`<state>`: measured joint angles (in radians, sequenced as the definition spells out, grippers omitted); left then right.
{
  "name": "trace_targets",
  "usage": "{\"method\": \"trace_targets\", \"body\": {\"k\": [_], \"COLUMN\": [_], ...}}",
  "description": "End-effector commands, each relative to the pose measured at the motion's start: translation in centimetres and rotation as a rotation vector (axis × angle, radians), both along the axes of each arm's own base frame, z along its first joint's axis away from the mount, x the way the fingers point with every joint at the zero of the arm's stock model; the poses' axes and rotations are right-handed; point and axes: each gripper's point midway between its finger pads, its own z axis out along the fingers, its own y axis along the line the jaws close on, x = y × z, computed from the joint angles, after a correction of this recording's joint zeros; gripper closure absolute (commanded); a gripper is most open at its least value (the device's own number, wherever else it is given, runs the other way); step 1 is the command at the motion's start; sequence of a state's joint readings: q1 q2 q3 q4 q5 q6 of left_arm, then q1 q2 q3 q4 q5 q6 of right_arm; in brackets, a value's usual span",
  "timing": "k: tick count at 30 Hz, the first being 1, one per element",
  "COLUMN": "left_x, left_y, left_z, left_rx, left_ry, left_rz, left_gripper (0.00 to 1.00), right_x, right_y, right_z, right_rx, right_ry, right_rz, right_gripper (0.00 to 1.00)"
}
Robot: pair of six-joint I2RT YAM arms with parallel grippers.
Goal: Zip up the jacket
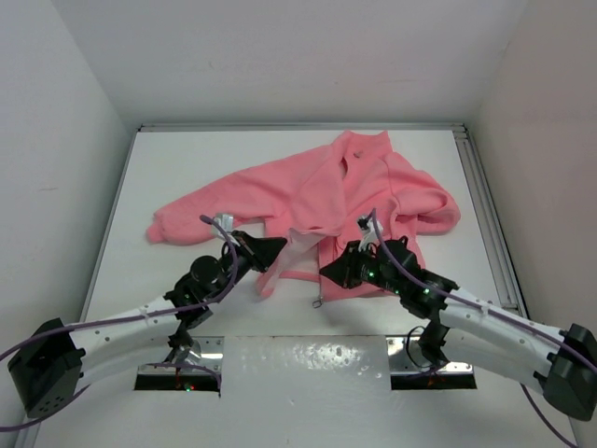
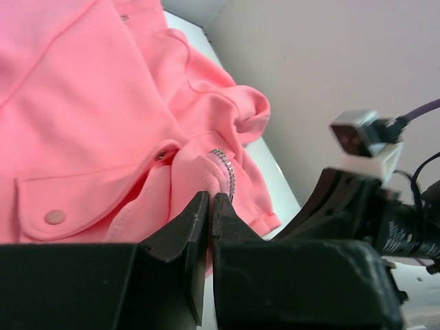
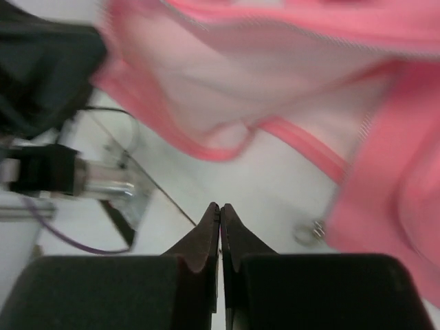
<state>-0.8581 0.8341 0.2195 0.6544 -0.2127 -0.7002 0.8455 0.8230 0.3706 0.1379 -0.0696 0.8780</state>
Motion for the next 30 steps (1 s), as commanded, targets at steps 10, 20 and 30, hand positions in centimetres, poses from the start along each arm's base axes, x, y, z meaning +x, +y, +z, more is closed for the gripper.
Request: {"method": "trace_targets", "body": {"k": [10, 20, 30], "left_x": [1.3, 1.1, 0.9], "left_y": [0.2, 1.0, 1.3], "left_z": [2.3, 1.8, 2.0], "left_rx": [0.054, 0.078, 0.077], "left_ry": [-0.119, -0.128, -0.133], "left_rz": [0.050, 0.069, 0.068], "left_gripper": [1.00, 1.00, 1.00], "right_x": [-0.9, -0.6, 0.0], "right_y": [-1.7, -2.8, -2.6], "right_z": [-8.0, -11.6, -13.2], "right_rx": [-0.527, -0.715, -0.800], "right_ry": [0.095, 0.090, 0.100], "right_rz": [-0.042, -0.109, -0.116], "right_gripper": [0.84, 0.62, 0.61]}}
